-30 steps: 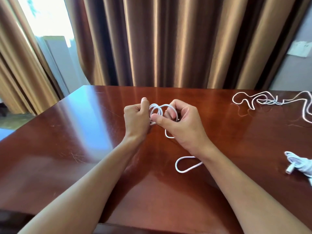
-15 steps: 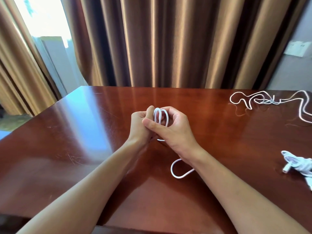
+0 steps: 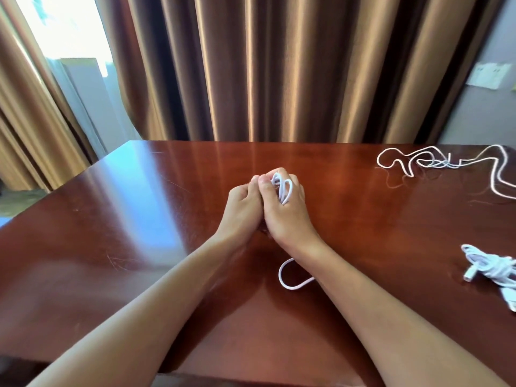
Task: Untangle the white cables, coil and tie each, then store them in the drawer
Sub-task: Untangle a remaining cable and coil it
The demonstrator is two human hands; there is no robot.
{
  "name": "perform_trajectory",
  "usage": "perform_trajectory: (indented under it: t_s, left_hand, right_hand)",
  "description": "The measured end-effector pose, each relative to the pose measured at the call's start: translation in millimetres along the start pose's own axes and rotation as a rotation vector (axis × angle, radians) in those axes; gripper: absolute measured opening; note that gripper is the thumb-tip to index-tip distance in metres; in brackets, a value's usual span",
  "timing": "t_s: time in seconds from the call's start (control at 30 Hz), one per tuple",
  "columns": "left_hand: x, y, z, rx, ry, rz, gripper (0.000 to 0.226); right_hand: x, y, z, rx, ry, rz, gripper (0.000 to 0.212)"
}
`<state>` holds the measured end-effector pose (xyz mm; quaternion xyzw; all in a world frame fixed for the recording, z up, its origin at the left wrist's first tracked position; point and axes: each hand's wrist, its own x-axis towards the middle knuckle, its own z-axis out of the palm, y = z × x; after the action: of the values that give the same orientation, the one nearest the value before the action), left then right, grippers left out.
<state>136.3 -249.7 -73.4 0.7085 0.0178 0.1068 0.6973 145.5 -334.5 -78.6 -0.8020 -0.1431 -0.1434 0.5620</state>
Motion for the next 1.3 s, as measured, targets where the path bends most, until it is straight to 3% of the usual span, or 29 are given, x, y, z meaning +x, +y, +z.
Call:
perform_trajectory:
  t_s: [0.07, 0.13, 0.2, 0.27, 0.33, 0.43, 0.53, 0.6, 0.7, 0.8, 0.93, 1.07, 1.2, 1.3]
  left_hand:
    - [8.7, -5.7, -4.3, 0.216, 0.127, 0.222, 0.042]
    - [8.8, -2.3, -8.7, 0.379, 0.201, 0.502, 0.029]
    - [6.9, 3.2, -15.0, 0.438, 0.145, 0.771, 0.019]
    - [7.4, 5.0, -19.9, 0.469, 0.003, 0.932, 0.019]
    - [7.5, 4.1, -21.1, 0.535, -0.096, 1.008, 0.022]
    - [7.6, 1.3, -20.7, 0.599, -0.102, 1.036, 0.026]
    - [11.7, -3.5, -22.6, 0.640, -0.079, 1.070, 0.040]
    - [13.9, -5.4, -23.1, 0.671, 0.031, 1.100, 0.053]
    - [15.1, -1.6, -23.1, 0.611, 0.246, 1.014, 0.060]
    - [18.2, -2.8, -24.2, 0.496, 0.331, 0.859, 0.062]
    - [27.7, -6.0, -25.4, 0.213, 0.336, 0.527, 0.072]
    - [30.4, -7.6, -30.0, 0.195, 0.348, 0.477, 0.077]
    - [25.9, -1.5, -25.3, 0.120, 0.337, 0.407, 0.071]
    - [25.6, 5.8, -22.3, -0.099, 0.245, 0.141, 0.075]
  right_hand:
    - [4.7, 1.0, -5.5, 0.019, 0.000, -0.052, 0.028]
    - [7.6, 0.5, -15.4, 0.045, -0.109, -0.062, 0.030]
    - [6.0, -1.6, -22.0, 0.113, -0.303, -0.008, 0.025]
    - [2.4, -2.1, -22.6, 0.137, -0.406, 0.016, 0.016]
    - [3.7, 1.7, -23.1, 0.008, -0.416, -0.073, 0.011]
    - [5.4, 9.3, -29.2, -0.122, -0.539, -0.131, 0.006]
    - [1.1, 8.6, -30.0, -0.087, -0.627, -0.069, 0.027]
    - [1.0, 6.7, -27.6, -0.081, -0.624, -0.075, 0.032]
    - [5.2, 5.4, -26.5, -0.100, -0.581, -0.025, 0.021]
    - [5.9, 3.6, -27.8, -0.093, -0.528, -0.014, 0.018]
    - [5.7, 1.4, -29.2, 0.071, -0.438, -0.040, 0.015]
    - [6.0, -2.0, -29.1, 0.206, -0.403, -0.062, 0.016]
    - [2.5, -2.0, -24.6, 0.454, -0.464, 0.130, 0.019]
    - [6.3, -0.4, -26.0, 0.571, -0.532, 0.206, 0.020]
